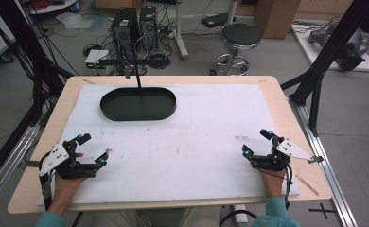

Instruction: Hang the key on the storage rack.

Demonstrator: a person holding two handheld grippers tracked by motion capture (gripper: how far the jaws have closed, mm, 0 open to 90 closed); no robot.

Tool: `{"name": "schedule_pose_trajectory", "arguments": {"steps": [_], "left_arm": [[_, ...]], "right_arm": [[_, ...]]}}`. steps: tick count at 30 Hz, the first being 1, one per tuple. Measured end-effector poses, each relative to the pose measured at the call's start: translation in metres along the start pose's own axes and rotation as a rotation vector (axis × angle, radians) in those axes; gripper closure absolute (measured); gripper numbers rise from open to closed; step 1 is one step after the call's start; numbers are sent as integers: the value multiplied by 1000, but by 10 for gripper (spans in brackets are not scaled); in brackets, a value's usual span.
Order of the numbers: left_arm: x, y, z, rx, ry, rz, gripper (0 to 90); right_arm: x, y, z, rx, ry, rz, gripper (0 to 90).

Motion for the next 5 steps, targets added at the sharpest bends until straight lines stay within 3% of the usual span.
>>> {"name": "schedule_pose_trajectory", "arguments": {"steps": [5], "left_arm": [[0,0,1,-1,11,0,17]], "right_arm": [[0,-1,0,0,-1,4,6]]}}
Point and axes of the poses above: each handheld gripper's, and its own axes: z roughly backward along the jaws, x roughly out of its underside, y roughly to its right, the point moved 4 cm from there along -z, roughly forward along the jaws, and after that the axes turned 15 degrees about z, right-handed, at the moved point
